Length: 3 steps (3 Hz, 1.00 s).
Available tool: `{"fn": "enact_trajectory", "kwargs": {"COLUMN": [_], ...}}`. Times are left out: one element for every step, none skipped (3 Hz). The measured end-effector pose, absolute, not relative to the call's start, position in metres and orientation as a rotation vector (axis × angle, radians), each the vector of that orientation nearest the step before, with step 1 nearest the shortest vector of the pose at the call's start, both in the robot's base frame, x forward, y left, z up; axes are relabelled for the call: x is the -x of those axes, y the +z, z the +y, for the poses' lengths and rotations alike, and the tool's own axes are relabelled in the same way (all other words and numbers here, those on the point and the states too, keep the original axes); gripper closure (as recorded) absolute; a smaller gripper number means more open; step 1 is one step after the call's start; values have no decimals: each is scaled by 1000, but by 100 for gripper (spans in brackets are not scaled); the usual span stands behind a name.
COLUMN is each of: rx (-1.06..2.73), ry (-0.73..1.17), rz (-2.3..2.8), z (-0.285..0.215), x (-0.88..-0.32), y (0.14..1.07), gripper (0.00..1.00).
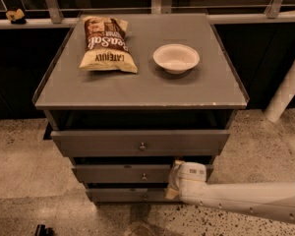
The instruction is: Open middle drawer
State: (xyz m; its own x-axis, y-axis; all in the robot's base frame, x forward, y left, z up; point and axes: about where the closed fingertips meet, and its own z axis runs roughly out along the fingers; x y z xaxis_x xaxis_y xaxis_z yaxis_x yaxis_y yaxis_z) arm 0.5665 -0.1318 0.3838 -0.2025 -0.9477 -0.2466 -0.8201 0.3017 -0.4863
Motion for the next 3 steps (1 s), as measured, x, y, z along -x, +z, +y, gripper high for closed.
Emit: {"fn": "enact_trajectory", "kwargs": {"rx": [1568,1568,1568], "ry": [-339,-339,-339], "rz": [2078,2078,2078], "z": [-132,-132,-132], "x": [-567,-567,-567], "y": [384,384,384], "gripper": [0,18,42]}}
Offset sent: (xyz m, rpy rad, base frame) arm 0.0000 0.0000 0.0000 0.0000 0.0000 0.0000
